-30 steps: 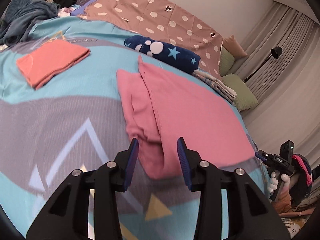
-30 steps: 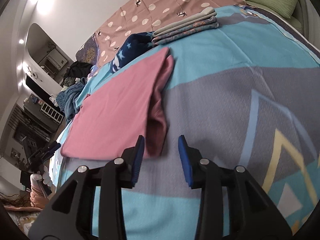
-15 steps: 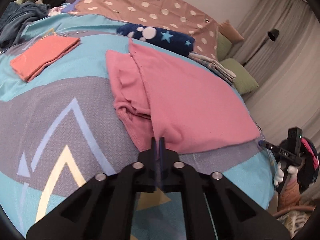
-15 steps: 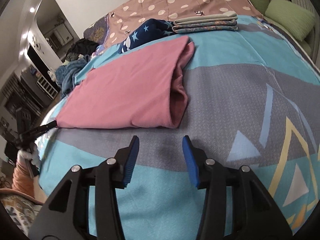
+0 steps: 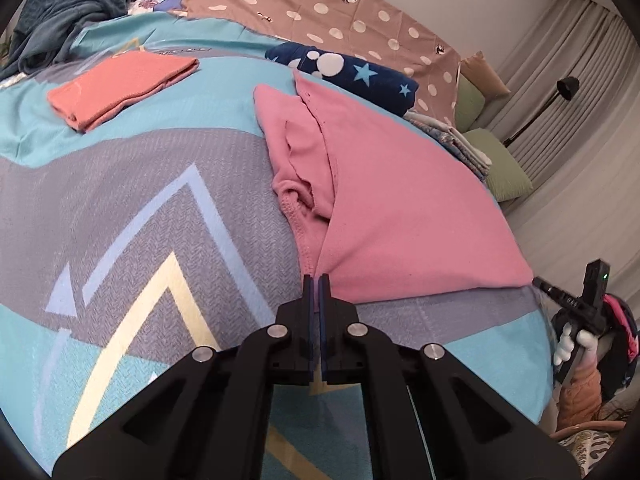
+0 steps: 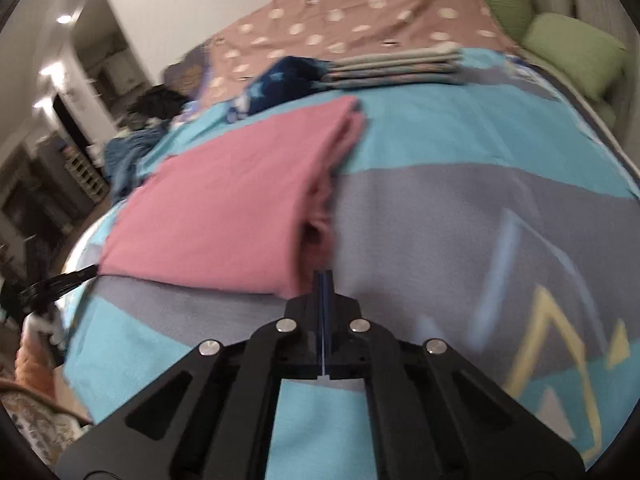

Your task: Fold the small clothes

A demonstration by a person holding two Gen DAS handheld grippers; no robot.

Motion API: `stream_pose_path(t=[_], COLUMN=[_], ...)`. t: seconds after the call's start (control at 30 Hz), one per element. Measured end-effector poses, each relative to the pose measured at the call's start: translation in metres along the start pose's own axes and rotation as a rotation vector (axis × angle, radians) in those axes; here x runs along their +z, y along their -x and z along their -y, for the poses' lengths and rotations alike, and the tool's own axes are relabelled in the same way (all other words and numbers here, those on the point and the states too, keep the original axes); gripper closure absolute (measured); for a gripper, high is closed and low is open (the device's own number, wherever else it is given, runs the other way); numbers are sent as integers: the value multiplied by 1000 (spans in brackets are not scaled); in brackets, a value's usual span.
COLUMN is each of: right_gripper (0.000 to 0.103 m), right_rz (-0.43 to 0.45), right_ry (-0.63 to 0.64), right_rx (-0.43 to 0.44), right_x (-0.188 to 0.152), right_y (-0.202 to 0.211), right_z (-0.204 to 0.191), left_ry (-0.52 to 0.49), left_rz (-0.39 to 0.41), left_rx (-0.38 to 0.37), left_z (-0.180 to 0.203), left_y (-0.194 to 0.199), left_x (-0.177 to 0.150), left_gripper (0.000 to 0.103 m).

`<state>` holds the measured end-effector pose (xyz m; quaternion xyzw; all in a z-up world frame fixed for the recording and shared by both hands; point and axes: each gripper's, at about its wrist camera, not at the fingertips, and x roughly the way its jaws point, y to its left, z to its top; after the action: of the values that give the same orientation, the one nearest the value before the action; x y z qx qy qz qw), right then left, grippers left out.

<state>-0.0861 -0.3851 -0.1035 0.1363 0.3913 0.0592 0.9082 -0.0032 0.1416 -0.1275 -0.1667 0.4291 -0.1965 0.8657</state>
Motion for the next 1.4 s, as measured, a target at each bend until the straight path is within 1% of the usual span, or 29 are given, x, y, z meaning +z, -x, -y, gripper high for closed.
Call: stream_pose_path(t=[0.07,0.1,0.2,0.23,0.27,0.3,0.33,0.37,0.43,0.47,0.53,0.57,0.6,0.63,0.67,0.73,0.8,0.87,0.97,1.03,1.07,1.1,1.13,1.17,1.23,1.3,1.33,1.37,1.4], right_gripper=[103,102,90,77,64,61,60,58,52,52,50,51,56,79,99,100,100,100,100,100,99,98,94,94,94,92,89,85,85], right_rz=[2,-2,-4,-10,-28,-53,-80,-107,-111,-78,-9,8,24,20,-3,15,71,87,75,38,3,-37,-59,-76,-61,-21,-2,11,22], right_ry=[-37,-68,-145,-181,-216,-250,-290,-353,-448,-510,-579,-594,-609,-614,-630,-655,-613,-584,-507,-470,-455,-455,-475,-511,-554,-549,-542,-538,-533], right_rx=[32,73,187,244,288,327,367,414,451,451,444,438,414,378,343,367,375,392,370,340,322,305,297,299,301,292,285,280,285], right_x=[-7,-11,-20,-22,-23,-22,-23,-24,-22,-17,-8,-6,-2,0,0,-4,-3,-3,-4,-9,-15,-24,-33,-45,-58,-59,-57,-55,-50], right_y=[6,10,16,13,9,2,-6,-19,-35,-43,-50,-53,-57,-61,-67,-60,-35,-16,8,14,12,8,6,6,14,23,25,26,25], right_z=[4,5,0,-2,-4,-7,-9,-10,-8,-4,0,1,2,3,4,4,-1,-8,-23,-27,-29,-27,-22,-14,1,13,17,21,24], left_ry=[2,4,26,44,64,91,123,167,251,282,342,370,396,413,441,484,438,395,299,259,237,223,222,235,238,179,134,72,13], left_rz=[11,12,7,-2,-15,-32,-48,-70,-109,-97,-29,-4,20,33,28,31,75,101,111,88,69,54,46,40,61,99,115,124,121], left_rx=[50,61,39,1,-49,-98,-143,-208,-270,-274,-302,-307,-309,-298,-283,-314,-328,-342,-299,-260,-204,-126,-68,3,117,151,142,114,84], left_z=[-1,-1,-1,0,1,3,3,3,0,-2,-9,-13,-16,-20,-24,-26,-17,-7,10,13,13,12,8,1,-3,5,17,36,55], left_y=[6,9,23,27,29,29,27,20,0,-7,-14,-18,-22,-26,-33,-33,-14,4,33,43,47,50,55,62,78,89,91,89,82], left_x=[1,1,-1,-3,-5,-8,-10,-15,-19,-20,-13,-8,-4,0,1,1,4,7,11,6,0,-6,-9,-13,-16,-9,-2,6,11], left_gripper=[102,102,102,96,85,77,66,61,61,61,61,62,66,88,101,101,101,101,101,101,101,101,101,101,101,100,94,83,79])
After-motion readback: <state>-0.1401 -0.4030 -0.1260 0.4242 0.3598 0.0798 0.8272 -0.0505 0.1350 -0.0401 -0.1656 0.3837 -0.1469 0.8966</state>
